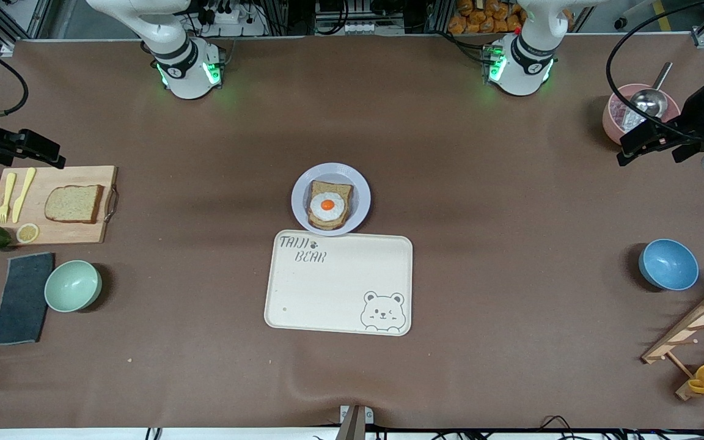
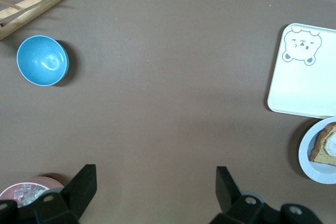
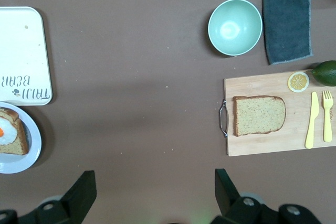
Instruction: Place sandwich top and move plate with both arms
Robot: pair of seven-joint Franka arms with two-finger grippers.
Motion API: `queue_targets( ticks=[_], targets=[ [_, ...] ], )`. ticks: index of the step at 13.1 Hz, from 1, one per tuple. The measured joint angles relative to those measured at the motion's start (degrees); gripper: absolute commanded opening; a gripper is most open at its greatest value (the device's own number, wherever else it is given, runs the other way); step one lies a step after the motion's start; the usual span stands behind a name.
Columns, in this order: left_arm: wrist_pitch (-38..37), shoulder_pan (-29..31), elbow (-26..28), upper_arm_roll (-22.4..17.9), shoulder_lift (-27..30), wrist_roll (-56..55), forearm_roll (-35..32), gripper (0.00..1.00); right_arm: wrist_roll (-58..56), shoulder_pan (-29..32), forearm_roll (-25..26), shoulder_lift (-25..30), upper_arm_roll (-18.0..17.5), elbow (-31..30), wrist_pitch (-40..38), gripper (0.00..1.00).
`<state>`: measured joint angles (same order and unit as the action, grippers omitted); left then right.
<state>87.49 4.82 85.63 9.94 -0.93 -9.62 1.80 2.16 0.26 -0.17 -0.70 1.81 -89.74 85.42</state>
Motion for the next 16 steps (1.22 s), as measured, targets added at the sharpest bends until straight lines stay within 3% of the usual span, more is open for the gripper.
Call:
queue_targets(
  ticks=[7, 13, 16],
  targets=[
    [0.0, 0.0, -0.03, 0.0, 0.0, -0.17, 0.0, 1.0, 0.22, 1.44, 0.83, -0.61, 0.57, -0.25, -0.71, 1.0],
    [0.0, -0.01, -0.08, 0.0, 0.0, -0.18, 0.0, 1.0, -7.17, 12.73, 2.59, -10.85, 1.15, -1.52, 0.54, 1.0],
    [0.0, 0.01, -0.08, -0.04, 0.0, -0.18, 0.0, 1.0, -13.64, 17.48, 3.56, -14.34, 1.28, -3.94, 6.48, 1.0]
  ],
)
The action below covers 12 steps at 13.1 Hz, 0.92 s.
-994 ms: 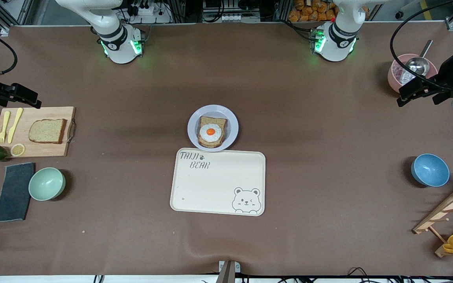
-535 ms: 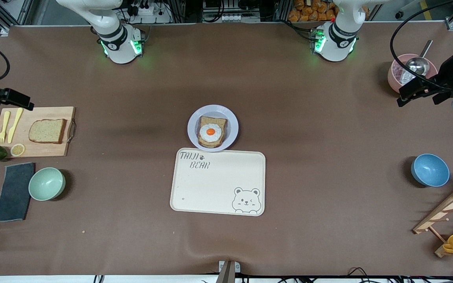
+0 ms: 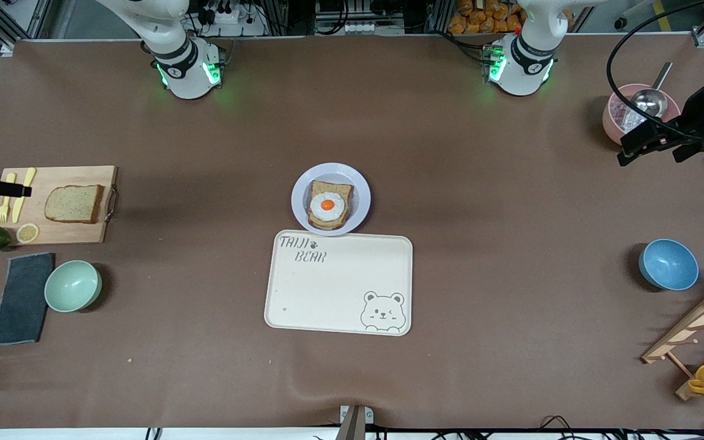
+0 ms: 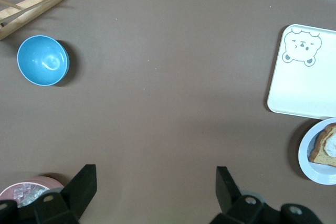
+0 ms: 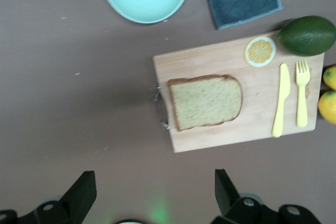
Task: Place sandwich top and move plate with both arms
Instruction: 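Reach the right gripper over the bread slice on the cutting board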
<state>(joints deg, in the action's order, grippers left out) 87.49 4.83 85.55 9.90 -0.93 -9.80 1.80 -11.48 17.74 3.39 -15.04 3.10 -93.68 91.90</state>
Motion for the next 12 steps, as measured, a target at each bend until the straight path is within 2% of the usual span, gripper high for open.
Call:
queue_targets(
  ticks=[8, 12],
  targets=[
    [0.0, -0.01, -0.01, 0.01, 0.0, 0.0, 0.0, 1.0, -11.59, 9.17, 1.0, -0.37, 0.13, -17.78, 24.42, 1.0],
    [0.0, -0.02, -0.01, 0.01, 0.0, 0.0, 0.0, 1.0, -16.38, 12.93, 1.02, -3.22, 0.13, -21.63, 32.58, 1.0]
  ],
)
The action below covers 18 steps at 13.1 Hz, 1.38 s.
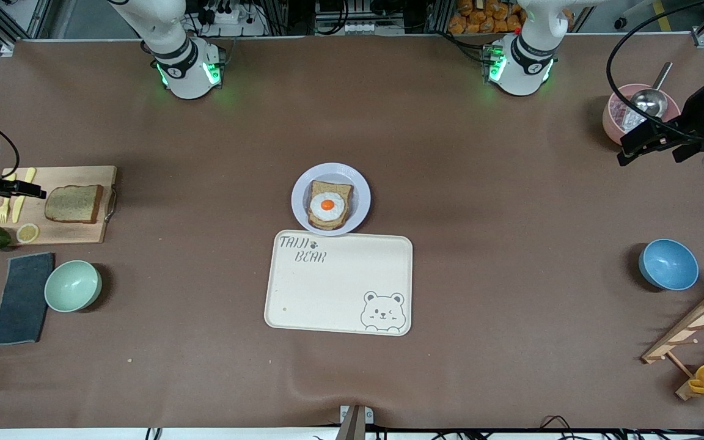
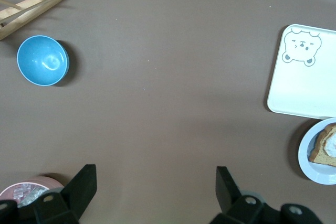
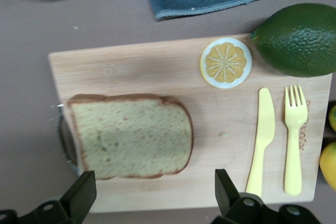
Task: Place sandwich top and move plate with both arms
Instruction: 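Reach the right gripper over the bread slice on the cutting board, then lower the right gripper and grasp the bread slice edge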
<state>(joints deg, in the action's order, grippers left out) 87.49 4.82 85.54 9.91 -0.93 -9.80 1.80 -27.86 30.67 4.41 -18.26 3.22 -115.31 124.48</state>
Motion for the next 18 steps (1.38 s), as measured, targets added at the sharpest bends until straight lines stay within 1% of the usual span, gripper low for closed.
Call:
queue_targets(
  ticks=[5, 10, 18],
  targets=[
    [0.0, 0.0, 0.0, 0.0, 0.0, 0.0, 0.0, 1.0, -0.72, 1.84, 0.0, -5.32, 0.0, 0.25, 3.66, 1.0],
    [0.0, 0.0, 0.0, -0.01, 0.0, 0.0, 0.0, 1.0, -0.93, 3.3, -0.02, -8.72, -0.02, 0.76, 3.86, 1.0],
    [0.0, 0.0, 0.0, -0.01, 0.0, 0.0, 0.0, 1.0, -0.94, 3.4, -0.04, -9.47, -0.14, 1.65, 3.91, 1.0]
  ],
)
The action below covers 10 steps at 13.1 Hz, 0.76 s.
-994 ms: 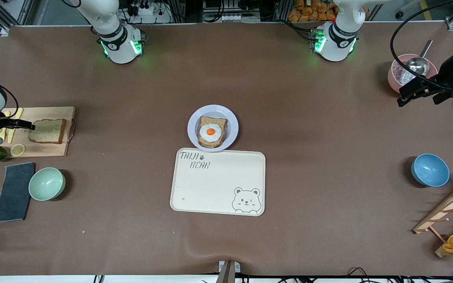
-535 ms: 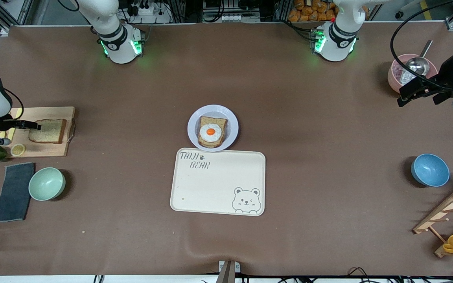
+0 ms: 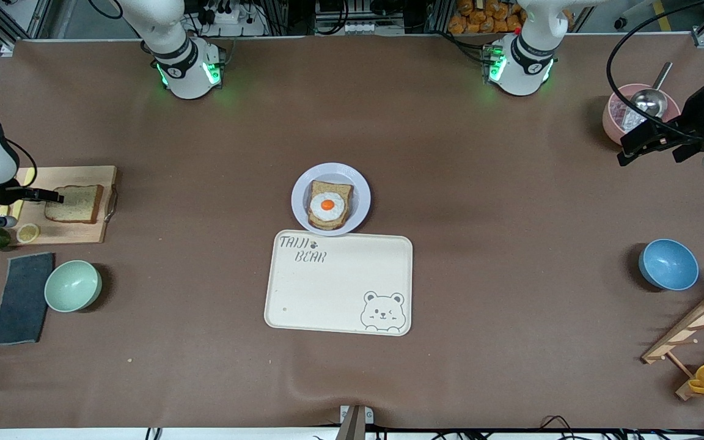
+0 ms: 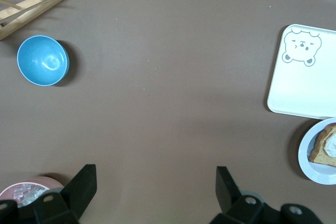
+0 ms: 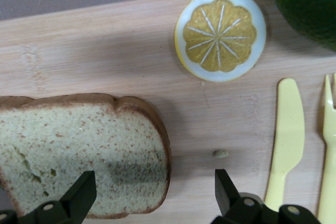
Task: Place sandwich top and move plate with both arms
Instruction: 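Lower the right gripper and grasp the bread slice edge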
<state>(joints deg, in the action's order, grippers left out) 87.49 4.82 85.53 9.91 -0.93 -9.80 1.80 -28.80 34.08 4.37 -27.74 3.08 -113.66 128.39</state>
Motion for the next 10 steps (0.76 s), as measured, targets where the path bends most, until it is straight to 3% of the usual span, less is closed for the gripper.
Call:
queue_targets(
  ticks=[6, 7, 8, 9, 10],
  targets=[
    [0.0, 0.0, 0.0, 0.0, 0.0, 0.0, 0.0, 1.0, -0.04, 0.0, -0.75, -1.47, -0.01, 0.39, 0.0, 1.0],
    [0.0, 0.0, 0.0, 0.0, 0.0, 0.0, 0.0, 1.0, -0.37, 0.01, -1.07, -1.58, -0.01, 0.4, 0.0, 0.56],
    [0.0, 0.0, 0.0, 0.0, 0.0, 0.0, 0.0, 1.0, -1.22, 0.02, -1.42, -1.68, -0.01, 0.46, 0.0, 0.19],
    [0.0, 0.0, 0.0, 0.0, 0.0, 0.0, 0.0, 1.0, -2.06, 0.02, -1.87, -1.71, -0.02, 0.56, -0.01, 0.0],
    [0.0, 0.0, 0.0, 0.0, 0.0, 0.0, 0.0, 1.0, -2.53, 0.02, -2.33, -1.7, -0.14, 0.65, -0.24, 0.0]
  ],
)
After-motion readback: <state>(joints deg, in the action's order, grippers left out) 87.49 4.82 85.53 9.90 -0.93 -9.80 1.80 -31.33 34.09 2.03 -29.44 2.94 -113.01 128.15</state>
